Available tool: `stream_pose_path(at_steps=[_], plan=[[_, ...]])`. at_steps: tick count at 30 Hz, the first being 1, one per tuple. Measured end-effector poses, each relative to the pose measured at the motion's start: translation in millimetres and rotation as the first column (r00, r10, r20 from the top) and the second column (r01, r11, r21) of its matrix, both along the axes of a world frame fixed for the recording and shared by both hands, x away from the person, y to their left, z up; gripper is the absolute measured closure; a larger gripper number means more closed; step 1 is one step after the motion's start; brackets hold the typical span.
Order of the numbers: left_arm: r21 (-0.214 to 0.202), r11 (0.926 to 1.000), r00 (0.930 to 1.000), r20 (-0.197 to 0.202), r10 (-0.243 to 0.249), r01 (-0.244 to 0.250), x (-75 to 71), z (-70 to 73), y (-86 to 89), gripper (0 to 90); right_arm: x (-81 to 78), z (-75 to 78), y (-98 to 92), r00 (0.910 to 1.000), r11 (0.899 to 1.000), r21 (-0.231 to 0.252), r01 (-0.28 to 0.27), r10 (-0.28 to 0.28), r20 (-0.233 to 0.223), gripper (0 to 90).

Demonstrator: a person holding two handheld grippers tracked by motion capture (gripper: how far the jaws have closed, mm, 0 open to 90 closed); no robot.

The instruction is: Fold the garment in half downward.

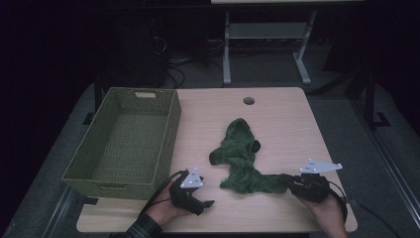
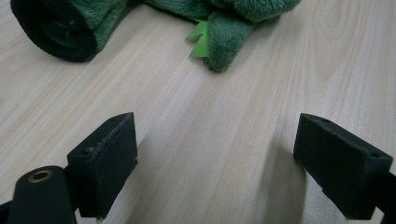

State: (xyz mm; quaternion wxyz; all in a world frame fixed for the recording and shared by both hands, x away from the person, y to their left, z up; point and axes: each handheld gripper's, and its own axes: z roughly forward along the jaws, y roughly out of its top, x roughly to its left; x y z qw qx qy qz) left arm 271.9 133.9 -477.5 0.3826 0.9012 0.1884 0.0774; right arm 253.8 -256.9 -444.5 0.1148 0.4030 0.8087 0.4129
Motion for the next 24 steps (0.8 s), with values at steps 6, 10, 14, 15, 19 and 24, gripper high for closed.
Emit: stream_pose_path(at_steps=[6, 10, 14, 15, 19, 24], plan=[[0.0, 1.0, 1.0, 0.0, 0.0, 0.0, 0.0, 0.0, 0.0, 12.7, -8.8, -8.5, -12.6, 0.9998, 1.0, -0.005, 0.007, -0.007, -0.02, 75.1], [0.0, 1.0, 1.0, 0.0, 0.0, 0.0, 0.0, 0.0, 0.0, 12.7, -13.5, -13.9, -19.4, 0.999, 1.0, -0.008, 0.008, -0.008, -0.045, 72.5], [0.0, 1.0, 1.0, 0.0, 0.0, 0.0, 0.0, 0.0, 0.0, 12.7, -16.2, -18.0, -25.9, 0.9979, 1.0, -0.011, 0.014, -0.015, -0.063, 68.3], [0.0, 1.0, 1.0, 0.0, 0.0, 0.0, 0.0, 0.0, 0.0, 12.7, -15.8, -19.8, -26.6, 0.9971, 1.0, -0.015, 0.017, -0.018, -0.074, 66.3], [0.0, 1.0, 1.0, 0.0, 0.0, 0.0, -0.1, 0.0, 0.0, 12.7, -11.3, -21.3, -25.9, 0.9971, 1.0, -0.009, 0.013, -0.014, -0.075, 67.1], [0.0, 1.0, 1.0, 0.0, 0.0, 0.0, -0.1, 0.0, 0.0, 12.7, -8.0, -21.2, -21.6, 0.9968, 1.0, -0.009, -0.012, 0.011, -0.079, 82.8]])
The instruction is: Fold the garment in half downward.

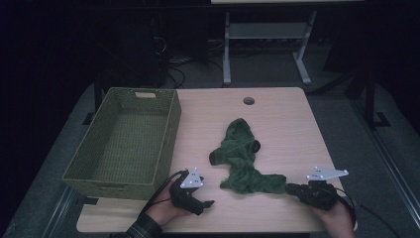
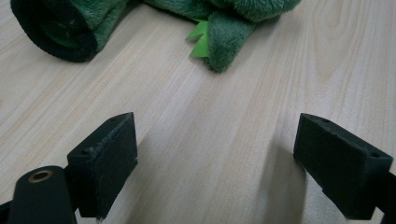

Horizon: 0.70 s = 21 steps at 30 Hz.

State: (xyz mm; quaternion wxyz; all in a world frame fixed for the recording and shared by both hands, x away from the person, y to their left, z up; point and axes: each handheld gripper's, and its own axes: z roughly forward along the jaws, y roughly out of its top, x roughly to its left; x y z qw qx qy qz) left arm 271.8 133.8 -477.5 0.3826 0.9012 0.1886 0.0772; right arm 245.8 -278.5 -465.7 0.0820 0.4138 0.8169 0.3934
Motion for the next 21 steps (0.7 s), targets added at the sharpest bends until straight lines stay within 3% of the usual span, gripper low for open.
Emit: stream_pose_path(at_steps=[12, 17, 21], plan=[[0.0, 1.0, 1.0, 0.0, 0.0, 0.0, 0.0, 0.0, 0.0, 12.7, 1.2, 18.1, 0.0, 0.9957, 0.998, 0.044, -0.04, 0.036, 0.085, 84.4], [0.0, 1.0, 1.0, 0.0, 0.0, 0.0, 0.0, 0.0, 0.0, 12.7, 7.1, 35.4, 15.4, 0.9836, 0.993, 0.058, -0.105, 0.095, 0.153, 84.3], [0.0, 1.0, 1.0, 0.0, 0.0, 0.0, 0.0, 0.0, 0.0, 12.7, 11.9, 41.5, 33.1, 0.9702, 0.985, 0.044, -0.17, 0.159, 0.183, 84.2]])
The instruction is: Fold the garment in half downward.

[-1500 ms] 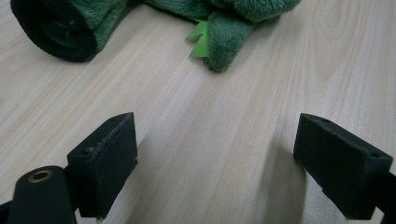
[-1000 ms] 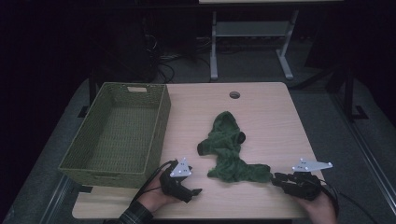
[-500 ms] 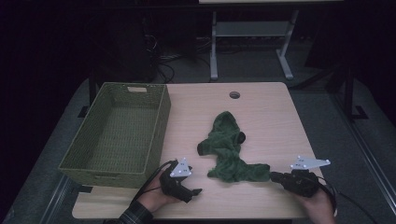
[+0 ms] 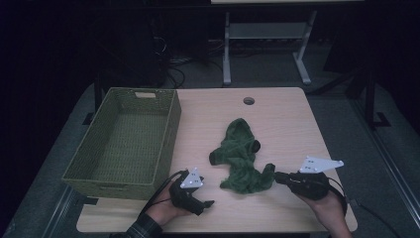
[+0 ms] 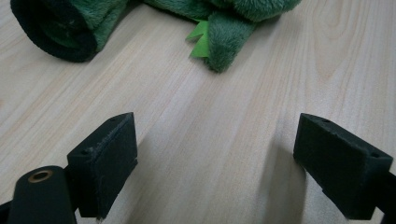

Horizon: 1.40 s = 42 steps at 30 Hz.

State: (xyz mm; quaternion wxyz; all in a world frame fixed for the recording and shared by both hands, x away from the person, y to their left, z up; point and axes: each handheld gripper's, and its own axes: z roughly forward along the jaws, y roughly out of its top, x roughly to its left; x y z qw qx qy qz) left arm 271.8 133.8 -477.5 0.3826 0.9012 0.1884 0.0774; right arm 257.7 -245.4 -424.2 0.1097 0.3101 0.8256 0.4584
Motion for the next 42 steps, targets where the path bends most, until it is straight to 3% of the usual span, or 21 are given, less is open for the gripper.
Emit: stream_pose_path(at_steps=[12, 14, 17, 22, 26, 29, 33, 39, 42], plan=[[-0.003, 1.0, 1.0, -0.002, 0.002, -0.002, -0.1, -0.1, -0.2, 12.7, 17.8, 3.7, 45.4, 0.9907, 0.991, -0.03, -0.134, 0.135, 0.018, 83.1], [-0.001, 1.0, 1.0, 0.002, 0.001, -0.001, 0.2, 0.0, -0.1, 12.7, 20.9, 2.7, 52.1, 0.9887, 0.989, -0.03, -0.148, 0.149, 0.018, 76.6], [0.0, 1.0, 1.0, 0.003, 0.0, 0.0, 0.3, 0.0, 0.0, 12.7, 23.9, 5.4, 56.3, 0.9894, 0.99, -0.017, -0.142, 0.142, 0.03, 73.4], [-0.001, 1.0, 1.0, 0.003, 0.001, -0.001, 0.2, 0.0, -0.1, 12.7, 34.6, 10.6, 49.9, 0.9962, 0.997, 0.016, -0.072, 0.071, 0.05, 80.3], [0.003, 1.0, 1.0, 0.005, -0.003, 0.003, 0.5, 0.2, 0.2, 12.7, 50.3, 0.3, 51.5, 0.9997, 1.0, -0.006, -0.01, 0.01, 0.021, 82.0], [0.002, 1.0, 1.0, 0.004, -0.002, 0.002, 0.4, 0.1, 0.2, 12.7, 61.4, -9.1, 55.4, 1.0, 1.0, -0.01, 0.001, -0.001, -0.004, 81.9], [0.002, 1.0, 1.0, 0.002, -0.003, 0.003, 0.4, 0.1, 0.2, 12.7, 65.8, -16.1, 63.0, 0.9974, 0.999, -0.023, -0.04, 0.039, -0.06, 81.6], [0.004, 1.0, 1.0, 0.007, -0.006, 0.006, 0.8, 0.2, 0.5, 12.8, 56.5, -19.6, 75.0, 0.987, 0.99, -0.031, -0.135, 0.132, -0.092, 81.3], [0.003, 1.0, 1.0, 0.003, -0.005, 0.005, 1.0, 0.2, 0.6, 12.8, 52.9, -25.0, 80.9, 0.9866, 0.987, -0.081, -0.14, 0.132, -0.095, 80.8]])
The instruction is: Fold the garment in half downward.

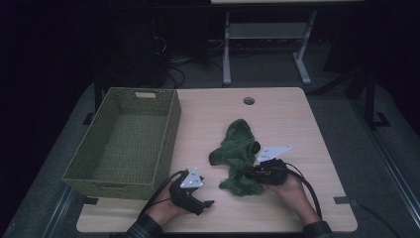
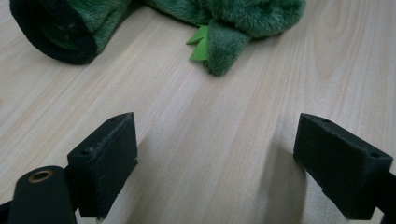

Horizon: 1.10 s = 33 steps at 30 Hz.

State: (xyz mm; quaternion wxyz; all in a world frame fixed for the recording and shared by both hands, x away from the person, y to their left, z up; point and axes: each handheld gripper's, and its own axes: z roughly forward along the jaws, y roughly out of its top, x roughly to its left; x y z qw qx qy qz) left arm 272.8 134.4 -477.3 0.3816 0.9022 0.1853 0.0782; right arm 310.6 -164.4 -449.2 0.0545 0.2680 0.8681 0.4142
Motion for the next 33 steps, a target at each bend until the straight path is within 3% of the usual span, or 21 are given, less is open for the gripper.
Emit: stream_pose_path(at_steps=[5, 9, 10, 15, 19, 25, 33], plan=[[-0.007, 0.9999, 0.9999, 0.001, 0.01, -0.01, 0.4, -0.5, -0.5, 12.8, -3.3, -9.2, 8.9, 1.0, 0.999, -0.043, -0.007, 0.007, -0.003, 81.8], [-0.002, 1.0, 1.0, 0.001, -0.003, 0.003, 1.8, 0.0, -1.0, 12.5, -5.1, -9.4, 9.1, 1.0, 0.999, -0.045, 0.005, -0.005, 0.004, 80.2], [0.004, 1.0, 1.0, -0.002, -0.008, 0.008, 2.4, 0.4, -1.1, 12.5, -5.3, -7.9, 7.5, 0.9996, 0.999, -0.039, 0.016, -0.015, 0.024, 77.5], [0.035, 0.9994, 0.9996, -0.028, 0.002, -0.001, 4.2, 4.8, -5.0, 13.5, -6.6, 10.8, -12.2, 0.9935, 0.994, 0.076, 0.084, -0.089, 0.07, 73.9], [-0.006, 0.9999, 0.9993, -0.035, -0.011, 0.011, 6.4, 14.1, -10.4, 14.9, -7.2, 17.3, -27.8, 0.9891, 0.987, 0.112, 0.115, -0.124, 0.078, 72.2], [-0.09, 0.992, 0.9946, -0.046, -0.093, 0.088, 15.2, 36.8, -26.7, 37.1, -4.2, 19.0, -46.9, 0.9817, 0.979, 0.119, 0.168, -0.177, 0.071, 71.3], [-0.161, 0.9801, 0.9924, -0.021, -0.121, 0.116, 25.8, 53.9, -51.0, 59.0, 1.8, 20.1, -53.3, 0.9758, 0.974, 0.099, 0.205, -0.212, 0.055, 67.7]])
